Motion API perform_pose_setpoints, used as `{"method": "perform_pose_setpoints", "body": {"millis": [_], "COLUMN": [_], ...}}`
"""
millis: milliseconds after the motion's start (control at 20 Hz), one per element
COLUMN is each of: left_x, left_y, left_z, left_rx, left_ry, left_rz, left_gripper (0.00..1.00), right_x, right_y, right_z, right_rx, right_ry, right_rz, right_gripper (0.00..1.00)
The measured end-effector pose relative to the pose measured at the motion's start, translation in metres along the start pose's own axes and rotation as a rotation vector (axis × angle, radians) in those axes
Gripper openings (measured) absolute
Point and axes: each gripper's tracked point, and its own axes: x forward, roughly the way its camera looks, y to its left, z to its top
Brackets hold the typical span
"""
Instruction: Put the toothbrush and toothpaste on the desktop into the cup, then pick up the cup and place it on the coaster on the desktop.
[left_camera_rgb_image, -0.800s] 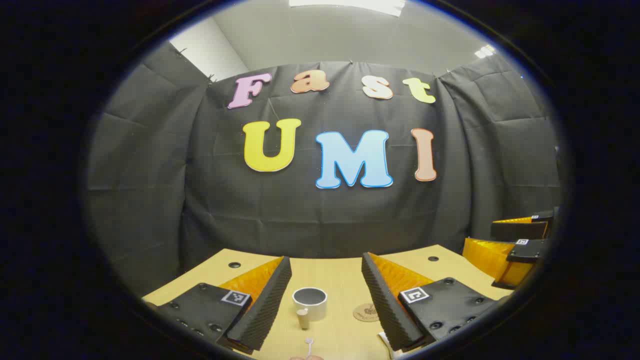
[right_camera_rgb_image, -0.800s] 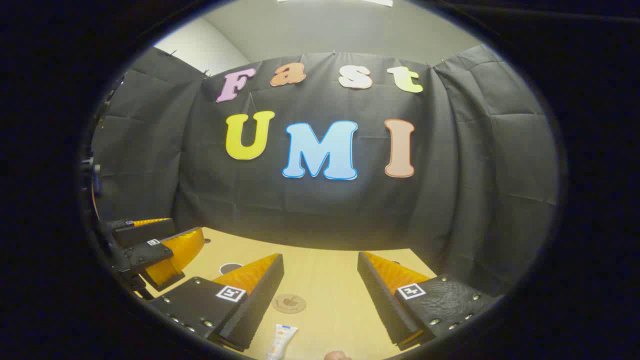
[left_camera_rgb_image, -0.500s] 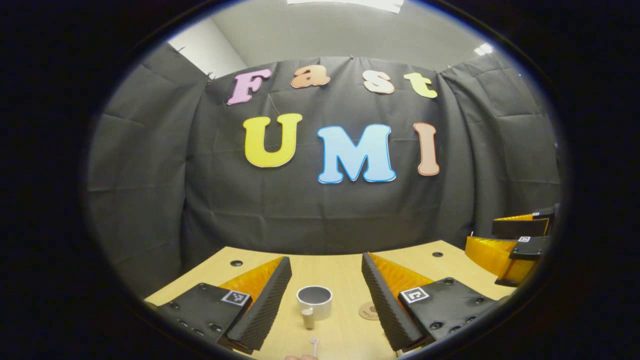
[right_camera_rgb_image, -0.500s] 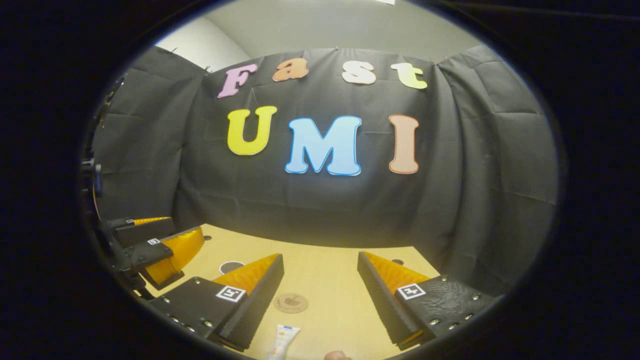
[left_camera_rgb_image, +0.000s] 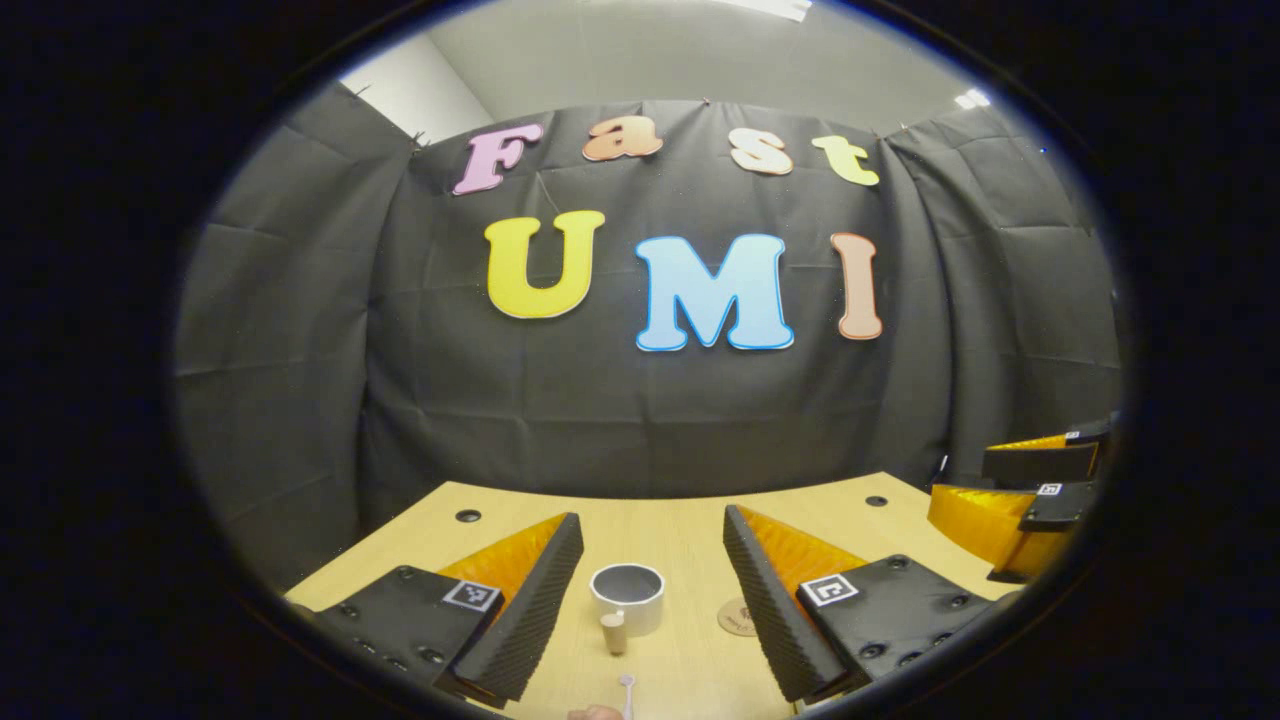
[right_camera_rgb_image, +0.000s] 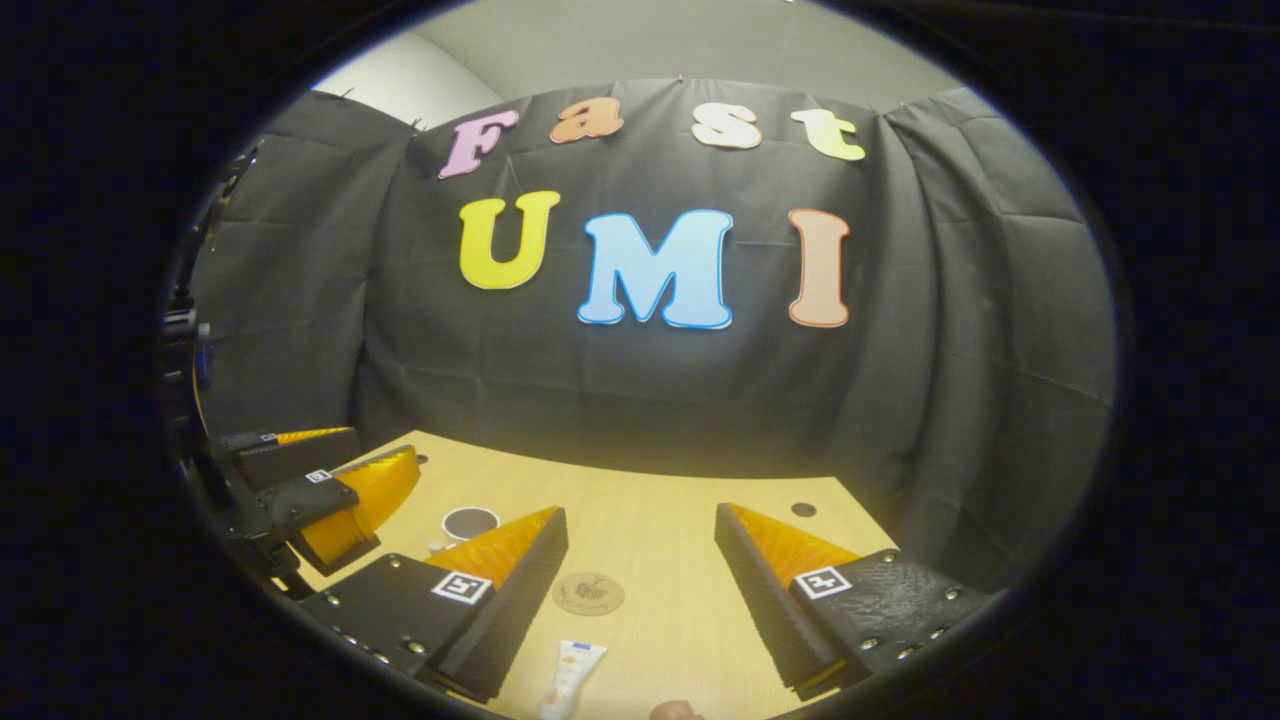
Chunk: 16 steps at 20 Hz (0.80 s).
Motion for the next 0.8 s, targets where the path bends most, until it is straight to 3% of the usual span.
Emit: {"method": "perform_pose_setpoints", "body": {"millis": [200,350,800], "left_x": [-0.001,-0.001,-0.011], "left_y": [-0.003,-0.001,0.01], "left_z": [-0.012,-0.045,-0.115], "left_rx": [-0.004,-0.016,-0.013], "left_ry": [0.038,0.147,0.39], "left_rz": [-0.017,-0.027,-0.047], "left_gripper": [0.93,0.93,0.93], "right_x": [0.002,0.004,0.008], "right_y": [0.005,0.01,0.022], "right_z": [-0.01,-0.028,-0.112], "right_rx": [0.015,0.055,0.088], "right_ry": [0.041,0.111,0.454], "right_rz": [0.016,0.027,0.008], "right_gripper": [0.95,0.95,0.95]}}
